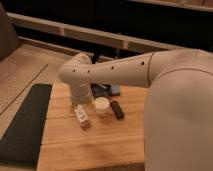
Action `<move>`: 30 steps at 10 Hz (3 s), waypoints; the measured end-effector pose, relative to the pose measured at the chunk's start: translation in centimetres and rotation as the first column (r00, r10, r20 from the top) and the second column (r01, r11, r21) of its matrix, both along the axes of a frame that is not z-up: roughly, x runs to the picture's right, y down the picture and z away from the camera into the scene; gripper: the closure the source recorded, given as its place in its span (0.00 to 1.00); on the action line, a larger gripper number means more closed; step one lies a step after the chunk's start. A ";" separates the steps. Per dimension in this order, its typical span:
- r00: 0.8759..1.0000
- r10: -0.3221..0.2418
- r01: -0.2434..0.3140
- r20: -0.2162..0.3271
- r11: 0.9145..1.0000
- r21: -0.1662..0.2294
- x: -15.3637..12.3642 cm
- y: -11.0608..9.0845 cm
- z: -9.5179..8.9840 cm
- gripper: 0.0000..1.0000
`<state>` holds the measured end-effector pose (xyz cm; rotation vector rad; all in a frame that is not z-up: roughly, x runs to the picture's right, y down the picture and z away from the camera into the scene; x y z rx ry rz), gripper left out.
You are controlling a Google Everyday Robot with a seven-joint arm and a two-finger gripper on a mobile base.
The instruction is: Place the ceramic cup in the ceramic bowl
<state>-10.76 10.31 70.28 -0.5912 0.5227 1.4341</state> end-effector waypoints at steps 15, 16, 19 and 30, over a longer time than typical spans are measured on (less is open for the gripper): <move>1.000 0.000 0.000 0.000 1.000 0.000 0.0 0.0 0.0 0.35; 1.000 0.000 0.000 0.000 1.000 0.000 0.0 0.0 0.0 0.35; 1.000 0.000 0.000 0.000 1.000 0.000 0.0 0.0 0.0 0.35; 0.980 0.019 -0.088 0.198 0.936 0.341 0.9 -10.8 2.5 0.35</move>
